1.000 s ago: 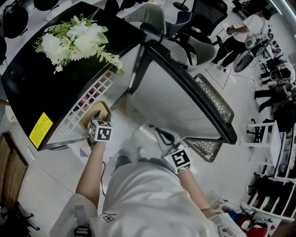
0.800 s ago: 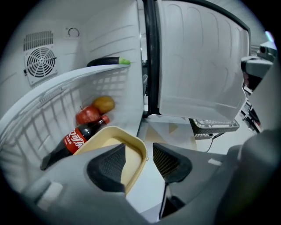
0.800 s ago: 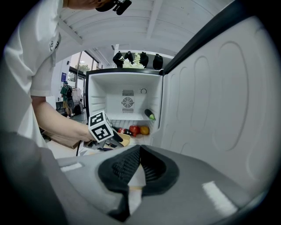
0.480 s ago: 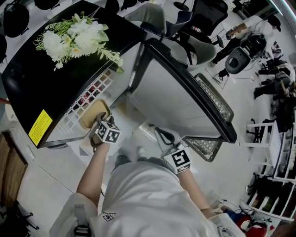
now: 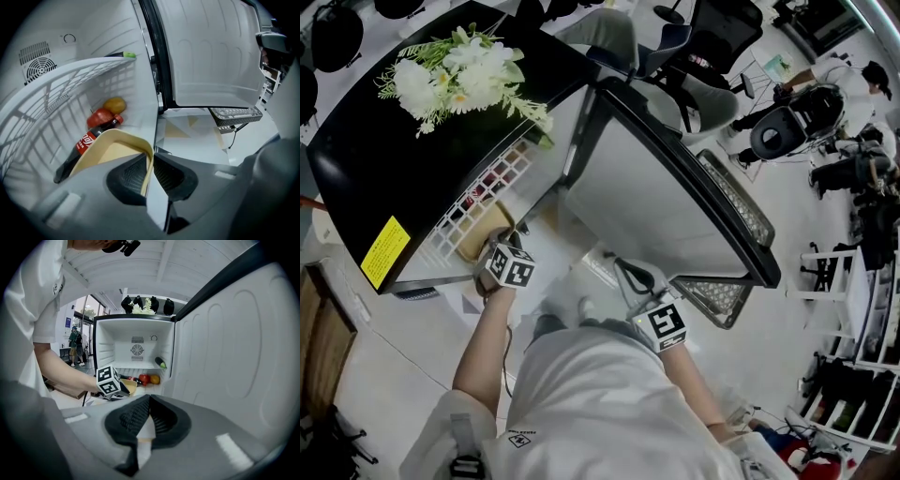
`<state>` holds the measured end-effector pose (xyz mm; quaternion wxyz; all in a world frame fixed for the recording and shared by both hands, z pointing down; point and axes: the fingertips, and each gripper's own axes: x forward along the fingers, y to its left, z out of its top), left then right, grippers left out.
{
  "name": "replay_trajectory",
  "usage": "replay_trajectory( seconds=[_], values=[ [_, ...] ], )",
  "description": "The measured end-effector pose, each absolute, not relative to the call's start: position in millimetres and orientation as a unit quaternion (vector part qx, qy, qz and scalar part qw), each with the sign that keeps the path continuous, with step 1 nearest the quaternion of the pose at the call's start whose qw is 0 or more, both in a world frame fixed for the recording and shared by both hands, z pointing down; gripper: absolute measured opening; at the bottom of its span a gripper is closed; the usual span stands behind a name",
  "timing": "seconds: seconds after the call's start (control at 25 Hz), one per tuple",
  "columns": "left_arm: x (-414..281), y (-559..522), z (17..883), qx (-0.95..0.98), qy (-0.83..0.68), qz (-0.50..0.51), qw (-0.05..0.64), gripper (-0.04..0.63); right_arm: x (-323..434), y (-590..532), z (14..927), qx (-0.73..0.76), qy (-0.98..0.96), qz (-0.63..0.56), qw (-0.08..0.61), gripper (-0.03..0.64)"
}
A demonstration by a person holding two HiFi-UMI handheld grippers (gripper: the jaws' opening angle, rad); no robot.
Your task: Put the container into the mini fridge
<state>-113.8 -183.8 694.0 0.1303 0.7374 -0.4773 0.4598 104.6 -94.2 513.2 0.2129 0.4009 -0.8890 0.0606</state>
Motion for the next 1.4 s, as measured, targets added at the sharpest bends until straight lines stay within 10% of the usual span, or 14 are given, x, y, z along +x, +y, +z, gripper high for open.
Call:
replay_trajectory(
  seconds=[0.84, 1.4],
  values=[
    [-112, -172, 689, 0.747, -0.477, 0.44, 0.146, 0.146, 96, -90, 511, 0.375, -0.901, 0.054, 0.213, 0.003],
    [-114, -139, 611, 0.763, -0.54, 0.328, 0.135, 0.074, 70, -95, 502, 0.31, -0.931, 0.038, 0.187, 0.003]
  ],
)
